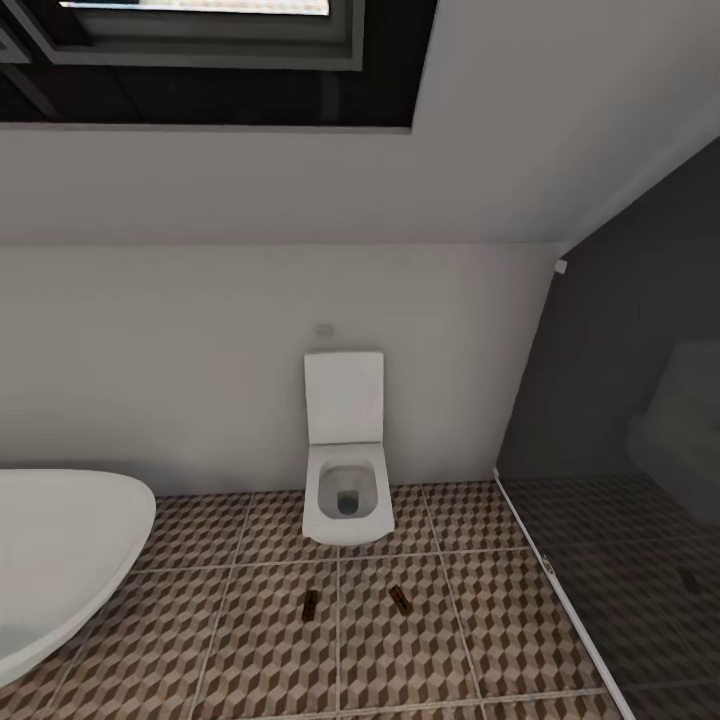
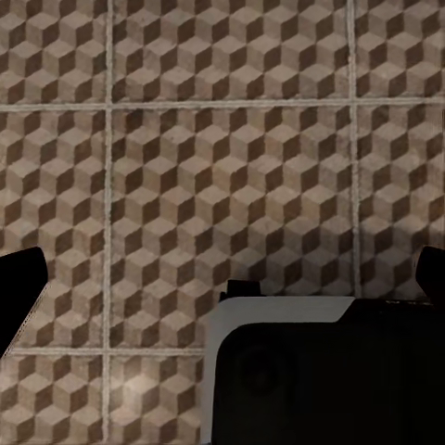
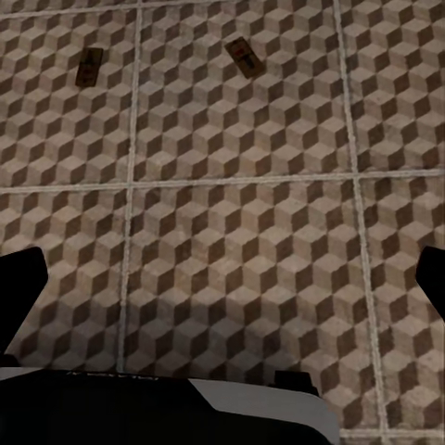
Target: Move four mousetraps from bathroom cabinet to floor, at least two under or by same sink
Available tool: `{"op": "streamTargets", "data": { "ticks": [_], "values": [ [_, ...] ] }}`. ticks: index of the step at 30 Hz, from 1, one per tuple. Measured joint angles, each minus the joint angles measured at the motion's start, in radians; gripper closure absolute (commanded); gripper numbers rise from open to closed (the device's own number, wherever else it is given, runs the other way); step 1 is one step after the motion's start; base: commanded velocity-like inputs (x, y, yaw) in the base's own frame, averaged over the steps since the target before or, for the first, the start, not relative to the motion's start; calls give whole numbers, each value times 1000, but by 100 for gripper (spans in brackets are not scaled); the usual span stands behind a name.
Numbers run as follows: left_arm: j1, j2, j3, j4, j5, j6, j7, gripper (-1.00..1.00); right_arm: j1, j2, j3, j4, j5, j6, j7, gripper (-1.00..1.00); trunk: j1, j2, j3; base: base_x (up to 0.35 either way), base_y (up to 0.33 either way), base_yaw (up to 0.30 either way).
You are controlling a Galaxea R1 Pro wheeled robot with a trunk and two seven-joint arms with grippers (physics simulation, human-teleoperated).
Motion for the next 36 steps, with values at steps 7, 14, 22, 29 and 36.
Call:
{"op": "streamTargets", "data": {
  "ticks": [7, 14, 22, 29, 36],
  "values": [
    [0, 41, 1, -1, 2, 4, 1, -100, 0, -40, -4, 2, -1, -1, -11, -100, 0, 0, 0, 0, 0, 0],
    [0, 61, 2, -2, 5, 3, 25, -100, 0, -117, -7, 2, -2, 0, -47, -100, 0, 0, 0, 0, 0, 0],
    [0, 62, 2, -2, 8, 1, 147, -100, 0, -186, -5, 3, -8, 4, -102, -100, 0, 0, 0, 0, 0, 0],
    [0, 55, 2, -2, 7, 1, 165, -100, 0, -187, -4, 2, -9, 38, -107, -100, 0, 0, 0, 0, 0, 0],
    [0, 54, 2, -2, 7, 1, 167, -100, 0, -183, -3, 1, -7, 66, -104, -100, 0, 0, 0, 0, 0, 0]
  ]
}}
